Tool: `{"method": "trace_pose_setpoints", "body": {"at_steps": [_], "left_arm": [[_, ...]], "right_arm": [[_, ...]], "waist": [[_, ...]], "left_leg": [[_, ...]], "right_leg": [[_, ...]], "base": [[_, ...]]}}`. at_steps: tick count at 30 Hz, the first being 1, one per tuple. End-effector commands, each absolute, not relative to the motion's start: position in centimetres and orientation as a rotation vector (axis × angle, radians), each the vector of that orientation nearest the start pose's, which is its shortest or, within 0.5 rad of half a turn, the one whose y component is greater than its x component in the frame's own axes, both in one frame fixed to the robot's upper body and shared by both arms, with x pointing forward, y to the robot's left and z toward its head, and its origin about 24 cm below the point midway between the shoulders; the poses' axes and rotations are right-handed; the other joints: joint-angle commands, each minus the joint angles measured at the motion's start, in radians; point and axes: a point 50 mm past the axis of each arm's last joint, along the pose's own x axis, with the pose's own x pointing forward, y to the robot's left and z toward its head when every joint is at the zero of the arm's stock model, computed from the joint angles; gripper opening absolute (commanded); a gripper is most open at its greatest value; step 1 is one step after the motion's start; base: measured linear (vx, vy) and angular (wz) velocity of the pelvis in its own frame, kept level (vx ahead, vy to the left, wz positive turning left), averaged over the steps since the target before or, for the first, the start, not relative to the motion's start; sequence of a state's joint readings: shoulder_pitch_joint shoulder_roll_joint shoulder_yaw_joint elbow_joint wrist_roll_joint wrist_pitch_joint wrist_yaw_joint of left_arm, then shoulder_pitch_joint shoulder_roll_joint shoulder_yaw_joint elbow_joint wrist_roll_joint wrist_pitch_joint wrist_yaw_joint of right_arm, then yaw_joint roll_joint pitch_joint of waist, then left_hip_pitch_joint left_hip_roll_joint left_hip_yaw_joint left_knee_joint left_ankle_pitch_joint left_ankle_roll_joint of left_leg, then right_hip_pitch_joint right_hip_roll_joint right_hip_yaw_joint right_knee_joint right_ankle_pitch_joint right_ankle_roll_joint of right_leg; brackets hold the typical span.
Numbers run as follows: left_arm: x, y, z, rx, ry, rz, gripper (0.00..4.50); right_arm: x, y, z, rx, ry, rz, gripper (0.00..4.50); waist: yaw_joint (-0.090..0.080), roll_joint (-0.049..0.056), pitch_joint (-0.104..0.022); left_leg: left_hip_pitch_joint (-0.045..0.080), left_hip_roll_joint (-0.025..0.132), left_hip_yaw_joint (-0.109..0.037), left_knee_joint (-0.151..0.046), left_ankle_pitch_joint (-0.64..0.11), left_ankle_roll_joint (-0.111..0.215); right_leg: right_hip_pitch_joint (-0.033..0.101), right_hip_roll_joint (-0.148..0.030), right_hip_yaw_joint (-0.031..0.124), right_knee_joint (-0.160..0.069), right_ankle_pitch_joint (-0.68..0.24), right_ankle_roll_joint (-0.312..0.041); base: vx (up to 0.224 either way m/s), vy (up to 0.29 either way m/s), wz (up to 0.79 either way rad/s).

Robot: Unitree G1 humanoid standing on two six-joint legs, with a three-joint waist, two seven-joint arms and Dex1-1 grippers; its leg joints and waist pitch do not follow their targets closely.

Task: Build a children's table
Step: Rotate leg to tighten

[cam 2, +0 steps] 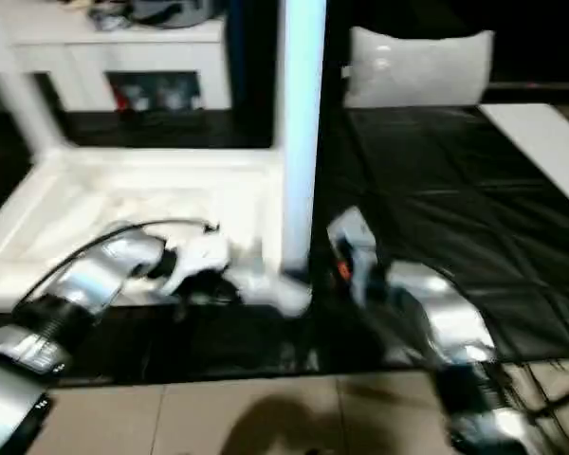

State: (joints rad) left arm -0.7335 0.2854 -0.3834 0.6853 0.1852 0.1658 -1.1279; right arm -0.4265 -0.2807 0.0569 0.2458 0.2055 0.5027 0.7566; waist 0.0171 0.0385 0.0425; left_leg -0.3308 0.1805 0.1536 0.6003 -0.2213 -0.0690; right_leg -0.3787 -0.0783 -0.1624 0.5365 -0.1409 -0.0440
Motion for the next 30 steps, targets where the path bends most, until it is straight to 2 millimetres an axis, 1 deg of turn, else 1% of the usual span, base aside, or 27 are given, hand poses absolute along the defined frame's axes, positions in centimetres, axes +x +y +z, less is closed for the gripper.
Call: {"method": "trace_pose_setpoints", "body": {"at_steps": [1, 2, 3, 4, 5, 6, 7, 8, 9, 10, 11, 12, 13, 15, 16, 17, 19, 20, 21, 22, 23, 25, 26, 28, 30], "left_arm": [[33.5, 7.3, 5.7, 0.574, 0.515, -1.31, 0.0], [33.9, 6.7, 6.0, 0.552, 0.507, -1.267, 0.0], [34.3, 6.0, 6.2, 0.531, 0.495, -1.225, 0.0], [34.4, 5.7, 6.3, 0.53, 0.488, -1.21, 0.0], [34.5, 5.6, 6.3, 0.531, 0.483, -1.2, 0.0], [34.5, 5.6, 6.3, 0.531, 0.483, -1.2, 0.0], [34.6, 5.4, 6.4, 0.528, 0.477, -1.193, 0.0], [34.6, 5.3, 6.4, 0.525, 0.472, -1.183, 0.0], [34.6, 5.3, 6.4, 0.524, 0.472, -1.181, 0.0], [34.6, 5.3, 6.3, 0.528, 0.47, -1.184, 0.0], [34.6, 5.5, 6.2, 0.533, 0.469, -1.191, 0.0], [34.5, 5.5, 6.2, 0.534, 0.469, -1.195, 0.0], [34.5, 5.6, 6.1, 0.534, 0.469, -1.196, 0.0], [34.4, 5.9, 6.0, 0.537, 0.467, -1.207, 0.0], [34.3, 6.3, 5.9, 0.543, 0.46, -1.233, 0.0], [34.2, 6.5, 5.9, 0.545, 0.457, -1.246, 0.0], [33.8, 7.1, 5.8, 0.555, 0.445, -1.292, 0.0], [33.7, 7.4, 5.8, 0.558, 0.442, -1.31, 0.0], [33.7, 7.4, 5.8, 0.558, 0.442, -1.31, 0.0], [33.4, 8.0, 5.7, 0.568, 0.435, -1.348, 0.0], [33.2, 8.4, 5.6, 0.578, 0.444, -1.365, 0.0], [33.0, 9.0, 5.4, 0.594, 0.453, -1.389, 0.0], [32.9, 9.2, 5.4, 0.601, 0.453, -1.405, 0.0], [32.3, 9.8, 5.4, 0.625, 0.435, -1.487, 0.0], [31.8, 10.1, 5.4, 0.634, 0.428, -1.538, 0.0]], "right_arm": [[31.9, -13.5, 4.9, 0.026, 0.46, 0.663, 1.94], [32.4, -13.1, 4.7, 0.06, 0.458, 0.602, 1.94], [32.7, -12.5, 4.6, 0.087, 0.449, 0.566, 1.94], [32.7, -12.3, 4.6, 0.093, 0.442, 0.57, 1.94], [32.8, -12.1, 4.7, 0.095, 0.438, 0.573, 2.28], [32.8, -12.1, 4.7, 0.095, 0.438, 0.573, 2.49], [32.7, -12.0, 4.7, 0.094, 0.426, 0.584, 2.63], [32.6, -11.9, 4.8, 0.093, 0.419, 0.589, 2.66], [32.6, -11.9, 4.8, 0.093, 0.418, 0.589, 2.72], [32.5, -12.1, 4.8, 0.078, 0.404, 0.593, 2.72], [32.5, -12.5, 4.8, 0.062, 0.395, 0.588, 2.96], [32.4, -12.7, 4.8, 0.053, 0.387, 0.594, 3.05], [32.4, -12.8, 4.8, 0.045, 0.38, 0.599, 3.09], [32.2, -13.3, 5.1, 0.051, 0.363, 0.615, 3.15], [31.9, -13.9, 5.4, 0.052, 0.337, 0.658, 3.46], [31.7, -14.1, 5.6, 0.045, 0.327, 0.691, 3.5], [30.9, -15.0, 5.9, 0.004, 0.317, 0.786, 3.55], [30.5, -15.3, 6.0, -0.018, 0.313, 0.831, 3.55], [30.5, -15.3, 6.0, -0.018, 0.313, 0.831, 3.55], [29.6, -16.1, 6.2, -0.038, 0.321, 0.913, 3.55], [29.1, -16.6, 6.4, -0.061, 0.315, 0.964, 3.55], [28.6, -17.3, 6.6, -0.088, 0.311, 1.017, 3.55], [28.5, -17.5, 6.7, -0.096, 0.309, 1.037, 3.55], [28.2, -18.3, 7.2, -0.111, 0.301, 1.086, 3.55], [28.1, -18.6, 7.5, -0.109, 0.298, 1.116, 3.55]], "waist": [[-0.007, -0.002, -0.053], [-0.013, 0.002, -0.055], [-0.021, -0.001, -0.056], [-0.023, 0.001, -0.056], [-0.021, -0.001, -0.056], [-0.021, -0.003, -0.056], [-0.019, -0.003, -0.056], [-0.016, -0.003, -0.057], [-0.016, -0.003, -0.057], [-0.007, -0.005, -0.062], [-0.002, -0.006, -0.064], [0.002, -0.007, -0.062], [0.007, -0.008, -0.063], [0.013, -0.009, -0.066], [0.024, -0.007, -0.07], [0.028, -0.007, -0.069], [0.032, -0.008, -0.07], [0.034, -0.008, -0.07], [0.036, -0.008, -0.069], [0.04, -0.003, -0.068], [0.041, -0.006, -0.066], [0.048, -0.006, -0.064], [0.049, -0.006, -0.064], [0.048, -0.007, -0.061], [0.049, -0.006, -0.061]], "left_leg": [[0.001, 0.037, -0.02, -0.066, -0.266, 0.033], [0.001, 0.038, -0.021, -0.066, -0.264, 0.036], [-0.004, 0.038, -0.024, -0.067, -0.264, 0.04], [-0.001, 0.037, -0.021, -0.065, -0.268, 0.047], [0.0, 0.037, -0.021, -0.066, -0.267, 0.049], [-0.006, 0.037, -0.021, -0.069, -0.253, 0.06], [-0.006, 0.038, -0.02, -0.069, -0.248, 0.064], [-0.005, 0.04, -0.019, -0.07, -0.231, 0.072], [-0.005, 0.04, -0.019, -0.07, -0.231, 0.072], [-0.01, 0.043, -0.018, -0.07, -0.188, 0.079], [-0.009, 0.044, -0.016, -0.07, -0.174, 0.082], [-0.011, 0.045, -0.016, -0.072, -0.155, 0.089], [-0.015, 0.046, -0.016, -0.071, -0.14, 0.095], [-0.015, 0.046, -0.016, -0.069, -0.122, 0.1], [-0.019, 0.051, -0.017, -0.068, -0.086, 0.111], [-0.019, 0.052, -0.016, -0.067, -0.081, 0.123], [-0.022, 0.053, -0.016, -0.068, -0.075, 0.132], [-0.022, 0.056, -0.016, -0.068, -0.074, 0.139], [-0.02, 0.056, -0.015, -0.068, -0.076, 0.141], [-0.02, 0.057, -0.014, -0.069, -0.087, 0.14], [-0.019, 0.056, -0.013, -0.069, -0.095, 0.14], [-0.018, 0.056, -0.012, -0.071, -0.122, 0.133], [-0.016, 0.056, -0.011, -0.071, -0.127, 0.13], [-0.015, 0.055, -0.011, -0.073, -0.155, 0.115], [-0.016, 0.056, -0.011, -0.074, -0.158, 0.11]], "right_leg": [[0.043, -0.082, 0.029, -0.106, -0.578, 0.004], [0.043, -0.086, 0.033, -0.103, -0.555, -0.009], [0.048, -0.087, 0.031, -0.1, -0.534, -0.02], [0.045, -0.087, 0.03, -0.103, -0.534, -0.02], [0.046, -0.088, 0.031, -0.103, -0.529, -0.021], [0.05, -0.089, 0.035, -0.1, -0.51, -0.028], [0.05, -0.09, 0.036, -0.099, -0.504, -0.031], [0.049, -0.092, 0.041, -0.094, -0.485, -0.045], [0.049, -0.092, 0.041, -0.094, -0.485, -0.045], [0.054, -0.094, 0.048, -0.084, -0.433, -0.066], [0.053, -0.095, 0.051, -0.081, -0.416, -0.072], [0.053, -0.094, 0.053, -0.075, -0.395, -0.085], [0.055, -0.095, 0.055, -0.071, -0.383, -0.091], [0.055, -0.097, 0.057, -0.065, -0.368, -0.097], [0.059, -0.098, 0.061, -0.053, -0.307, -0.109], [0.057, -0.097, 0.062, -0.05, -0.28, -0.118], [0.061, -0.099, 0.063, -0.045, -0.258, -0.127], [0.06, -0.099, 0.065, -0.043, -0.245, -0.134], [0.059, -0.099, 0.064, -0.044, -0.244, -0.135], [0.06, -0.098, 0.064, -0.047, -0.255, -0.137], [0.06, -0.097, 0.064, -0.049, -0.267, -0.133], [0.058, -0.098, 0.064, -0.053, -0.318, -0.118], [0.057, -0.097, 0.063, -0.055, -0.33, -0.115], [0.055, -0.096, 0.06, -0.062, -0.384, -0.1], [0.054, -0.096, 0.06, -0.062, -0.391, -0.094]], "base": [[0.0, 0.0, 0.0], [0.0, 0.0, 0.0], [0.0, 0.0, 0.0], [0.0, 0.0, 0.0], [0.0, 0.0, 0.0], [0.0, 0.0, 0.0], [0.0, 0.0, 0.0], [0.0, 0.0, 0.0], [0.0, 0.0, 0.0], [0.0, 0.0, 0.0], [0.0, 0.0, 0.0], [0.0, 0.0, 0.0], [0.0, 0.0, 0.0], [0.0, 0.0, 0.0], [0.0, 0.0, 0.0], [0.0, 0.0, 0.0], [0.0, 0.0, 0.0], [0.0, 0.0, 0.0], [0.0, 0.0, 0.0], [0.0, 0.0, 0.0], [0.0, 0.0, 0.0], [0.0, 0.0, 0.0], [0.0, 0.0, 0.0], [0.0, 0.0, 0.0], [0.0, 0.0, 0.0]]}}
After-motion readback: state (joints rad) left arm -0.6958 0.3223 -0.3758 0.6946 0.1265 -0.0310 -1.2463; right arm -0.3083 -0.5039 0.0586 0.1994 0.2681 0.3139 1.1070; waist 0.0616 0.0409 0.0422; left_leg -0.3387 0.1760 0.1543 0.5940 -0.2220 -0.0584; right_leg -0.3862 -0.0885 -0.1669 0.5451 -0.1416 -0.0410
